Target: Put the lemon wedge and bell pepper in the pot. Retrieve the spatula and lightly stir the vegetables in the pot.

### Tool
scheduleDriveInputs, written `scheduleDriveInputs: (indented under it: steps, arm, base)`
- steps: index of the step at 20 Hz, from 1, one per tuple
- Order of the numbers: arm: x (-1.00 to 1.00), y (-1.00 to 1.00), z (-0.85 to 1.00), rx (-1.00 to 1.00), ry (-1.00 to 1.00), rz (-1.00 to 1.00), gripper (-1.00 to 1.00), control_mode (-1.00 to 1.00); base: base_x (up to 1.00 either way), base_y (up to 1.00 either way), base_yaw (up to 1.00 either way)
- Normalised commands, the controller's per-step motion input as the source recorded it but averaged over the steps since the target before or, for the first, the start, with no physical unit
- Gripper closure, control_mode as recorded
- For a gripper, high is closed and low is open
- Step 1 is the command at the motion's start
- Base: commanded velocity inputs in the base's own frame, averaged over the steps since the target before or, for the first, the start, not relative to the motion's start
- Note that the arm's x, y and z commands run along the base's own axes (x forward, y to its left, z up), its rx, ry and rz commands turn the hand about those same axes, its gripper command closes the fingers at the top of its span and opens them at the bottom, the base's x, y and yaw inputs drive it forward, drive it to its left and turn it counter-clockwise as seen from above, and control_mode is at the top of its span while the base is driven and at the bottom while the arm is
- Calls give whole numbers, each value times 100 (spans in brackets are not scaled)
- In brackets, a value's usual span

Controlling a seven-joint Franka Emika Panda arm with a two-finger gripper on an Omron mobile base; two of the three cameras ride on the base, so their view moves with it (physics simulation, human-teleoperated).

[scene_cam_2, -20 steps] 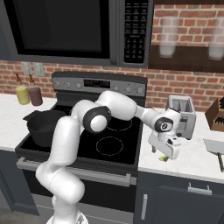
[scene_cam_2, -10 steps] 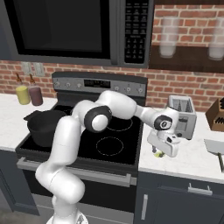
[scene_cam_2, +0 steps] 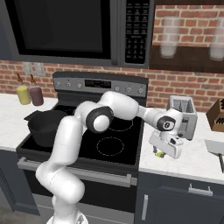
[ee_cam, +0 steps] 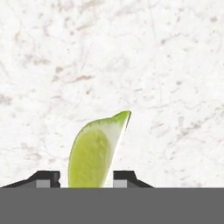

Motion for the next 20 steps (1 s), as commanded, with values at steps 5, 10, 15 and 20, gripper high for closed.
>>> scheduleDriveInputs:
  steps: [5, 10, 15, 20]
  arm:
    - [0, -2, -4, 0, -1, 0, 100, -100]
    - [-2, 0, -2, 0, -1, 0, 100, -100]
    - [-11, 2, 0, 0, -1, 7, 100, -100]
    - [-15, 25, 16, 0, -6, 23, 100, -100]
  base:
    - [0, 0, 0]
    - [0, 0, 0]
    - [0, 0, 0]
    - [0, 0, 0]
